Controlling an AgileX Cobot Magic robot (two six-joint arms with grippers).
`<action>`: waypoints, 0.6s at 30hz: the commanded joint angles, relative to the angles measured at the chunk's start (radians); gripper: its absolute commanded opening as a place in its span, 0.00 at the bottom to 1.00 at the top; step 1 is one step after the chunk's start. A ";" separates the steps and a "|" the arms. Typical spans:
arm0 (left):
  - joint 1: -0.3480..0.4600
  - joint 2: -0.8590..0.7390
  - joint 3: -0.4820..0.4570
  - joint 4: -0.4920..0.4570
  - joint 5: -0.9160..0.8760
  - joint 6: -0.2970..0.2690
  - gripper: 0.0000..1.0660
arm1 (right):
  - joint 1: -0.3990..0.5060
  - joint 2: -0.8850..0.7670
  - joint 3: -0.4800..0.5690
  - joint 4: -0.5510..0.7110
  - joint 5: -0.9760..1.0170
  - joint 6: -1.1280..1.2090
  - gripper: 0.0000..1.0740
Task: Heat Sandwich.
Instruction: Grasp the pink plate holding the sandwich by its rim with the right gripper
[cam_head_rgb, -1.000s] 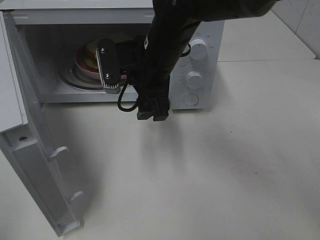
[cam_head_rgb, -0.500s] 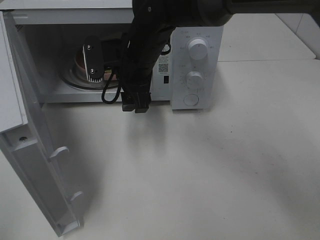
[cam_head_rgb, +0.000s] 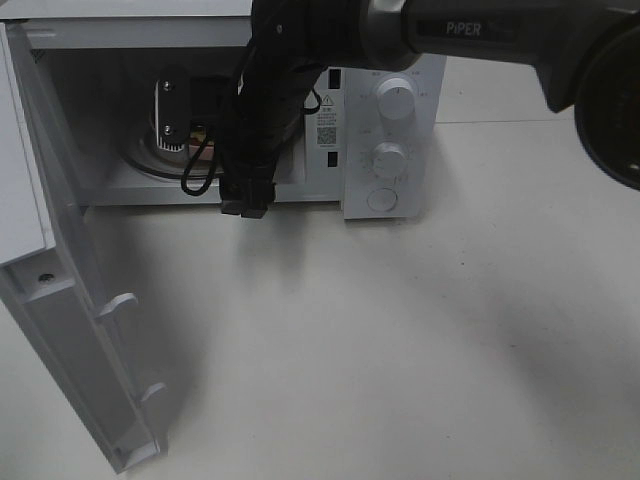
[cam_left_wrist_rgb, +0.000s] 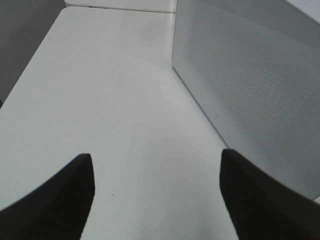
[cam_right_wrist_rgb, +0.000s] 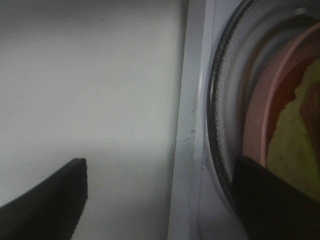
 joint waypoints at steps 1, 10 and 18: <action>-0.006 -0.006 0.002 -0.003 -0.016 -0.004 0.64 | -0.002 0.021 -0.035 0.010 -0.001 0.003 0.71; -0.006 -0.006 0.002 -0.003 -0.016 -0.004 0.64 | -0.036 0.040 -0.068 0.008 -0.048 0.004 0.71; -0.006 -0.006 0.002 -0.003 -0.016 -0.004 0.64 | -0.058 0.042 -0.068 0.008 -0.126 -0.004 0.70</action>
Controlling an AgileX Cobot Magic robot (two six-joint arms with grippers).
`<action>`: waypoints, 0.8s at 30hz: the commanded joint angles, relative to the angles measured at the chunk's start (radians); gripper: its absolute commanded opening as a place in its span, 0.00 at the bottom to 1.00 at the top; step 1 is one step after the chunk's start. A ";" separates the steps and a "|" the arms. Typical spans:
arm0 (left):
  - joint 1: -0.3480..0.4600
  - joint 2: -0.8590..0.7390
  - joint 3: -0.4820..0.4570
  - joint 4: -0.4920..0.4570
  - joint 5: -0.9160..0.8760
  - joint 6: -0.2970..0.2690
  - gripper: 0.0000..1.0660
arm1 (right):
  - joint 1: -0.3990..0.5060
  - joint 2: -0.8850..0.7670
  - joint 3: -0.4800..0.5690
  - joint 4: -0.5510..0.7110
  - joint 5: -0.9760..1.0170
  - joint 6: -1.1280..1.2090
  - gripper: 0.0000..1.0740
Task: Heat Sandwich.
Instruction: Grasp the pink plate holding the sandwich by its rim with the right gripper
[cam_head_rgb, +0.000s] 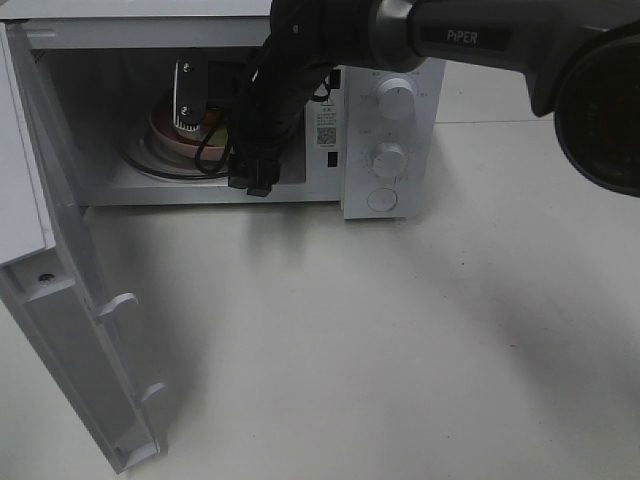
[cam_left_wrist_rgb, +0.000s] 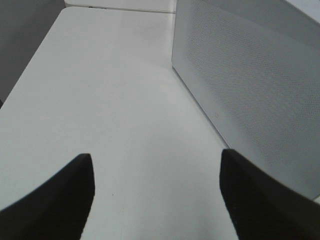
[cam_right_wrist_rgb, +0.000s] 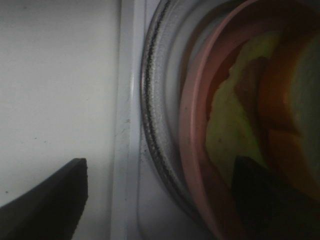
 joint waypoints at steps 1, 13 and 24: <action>-0.006 -0.006 0.002 -0.003 -0.016 -0.004 0.64 | -0.009 0.006 -0.011 0.006 -0.053 -0.004 0.69; -0.006 -0.006 0.002 -0.003 -0.016 -0.004 0.64 | -0.053 0.041 -0.071 0.036 -0.028 -0.004 0.66; -0.006 -0.006 0.002 -0.003 -0.016 -0.004 0.64 | -0.060 0.109 -0.132 0.087 -0.007 -0.043 0.65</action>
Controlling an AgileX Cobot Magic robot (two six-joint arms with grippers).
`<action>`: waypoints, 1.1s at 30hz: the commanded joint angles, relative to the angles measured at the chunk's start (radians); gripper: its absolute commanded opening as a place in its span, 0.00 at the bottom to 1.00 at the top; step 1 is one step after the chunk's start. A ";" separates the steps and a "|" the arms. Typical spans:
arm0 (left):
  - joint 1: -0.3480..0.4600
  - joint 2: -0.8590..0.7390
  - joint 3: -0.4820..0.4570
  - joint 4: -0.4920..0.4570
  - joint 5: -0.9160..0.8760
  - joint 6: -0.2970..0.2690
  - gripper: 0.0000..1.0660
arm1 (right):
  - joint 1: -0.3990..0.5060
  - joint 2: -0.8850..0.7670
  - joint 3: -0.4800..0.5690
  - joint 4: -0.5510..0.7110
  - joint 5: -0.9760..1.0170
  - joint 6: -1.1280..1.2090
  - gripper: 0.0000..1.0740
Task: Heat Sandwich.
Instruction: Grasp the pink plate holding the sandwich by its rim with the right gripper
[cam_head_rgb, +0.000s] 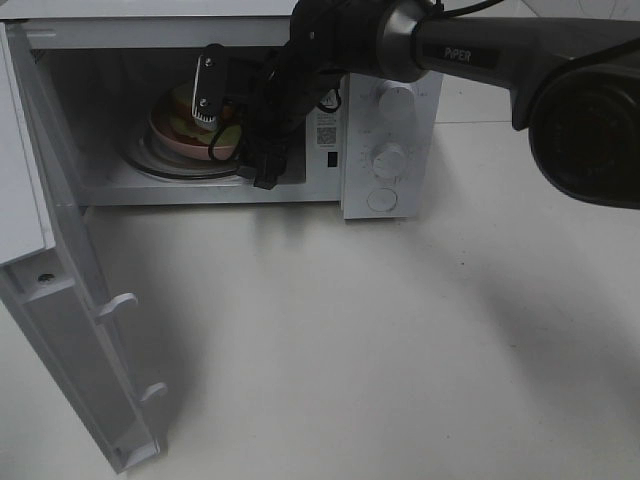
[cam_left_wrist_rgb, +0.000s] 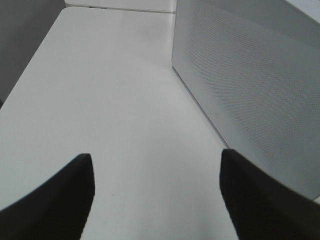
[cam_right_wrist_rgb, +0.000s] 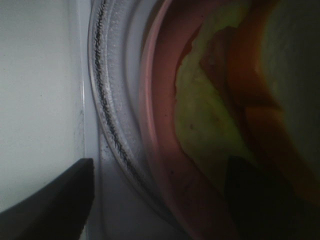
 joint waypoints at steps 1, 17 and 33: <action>-0.006 -0.006 0.002 -0.003 -0.016 -0.004 0.64 | -0.006 0.016 -0.032 0.015 0.012 -0.019 0.65; -0.006 -0.006 0.002 -0.003 -0.016 -0.004 0.64 | -0.035 0.060 -0.049 0.042 0.030 -0.049 0.64; -0.006 -0.006 0.002 -0.003 -0.016 -0.004 0.64 | -0.035 0.097 -0.049 0.064 0.027 -0.077 0.51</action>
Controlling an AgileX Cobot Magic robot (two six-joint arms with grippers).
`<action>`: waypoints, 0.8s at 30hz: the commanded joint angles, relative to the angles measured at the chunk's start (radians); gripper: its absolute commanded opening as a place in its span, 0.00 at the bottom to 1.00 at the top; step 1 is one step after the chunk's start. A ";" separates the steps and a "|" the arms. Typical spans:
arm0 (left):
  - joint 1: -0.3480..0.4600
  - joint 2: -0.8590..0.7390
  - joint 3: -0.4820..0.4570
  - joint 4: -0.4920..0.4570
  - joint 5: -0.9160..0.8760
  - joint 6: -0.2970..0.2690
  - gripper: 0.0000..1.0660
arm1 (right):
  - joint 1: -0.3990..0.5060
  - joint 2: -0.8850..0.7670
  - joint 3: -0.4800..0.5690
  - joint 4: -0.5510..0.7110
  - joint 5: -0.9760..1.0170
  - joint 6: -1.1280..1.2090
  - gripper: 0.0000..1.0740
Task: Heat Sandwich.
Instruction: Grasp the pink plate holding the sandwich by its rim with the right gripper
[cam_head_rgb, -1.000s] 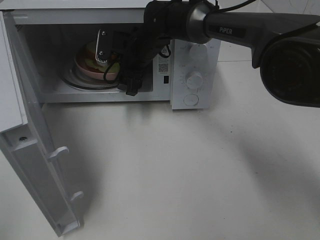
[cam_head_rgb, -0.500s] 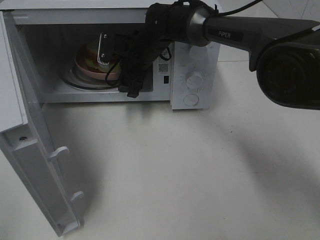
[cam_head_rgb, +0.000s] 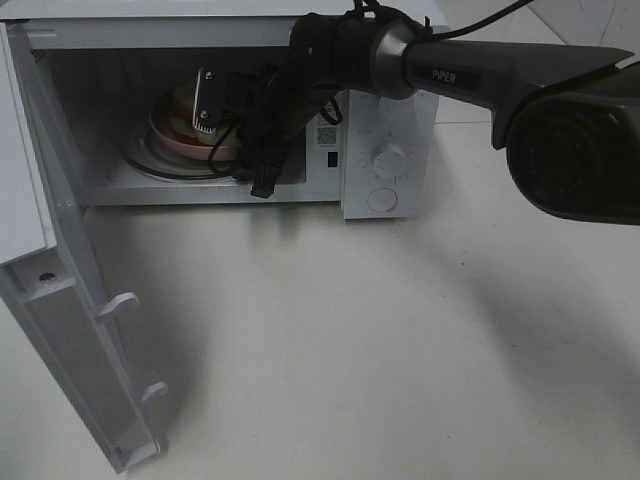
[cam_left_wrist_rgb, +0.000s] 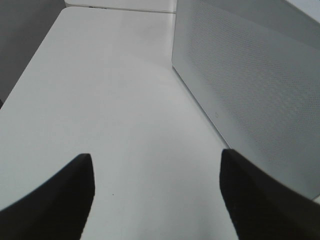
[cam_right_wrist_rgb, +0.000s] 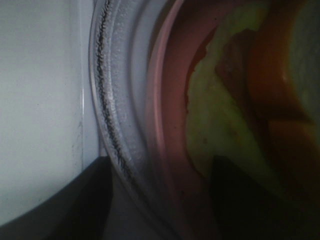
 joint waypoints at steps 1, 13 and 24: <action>-0.006 -0.006 0.002 -0.003 -0.016 -0.004 0.64 | -0.018 0.029 0.005 -0.001 0.023 -0.015 0.49; -0.006 -0.006 0.002 -0.003 -0.016 -0.004 0.64 | -0.017 0.049 0.005 -0.001 0.040 -0.036 0.17; -0.006 -0.006 0.002 -0.003 -0.016 -0.004 0.64 | -0.016 0.049 0.005 -0.001 0.053 -0.047 0.00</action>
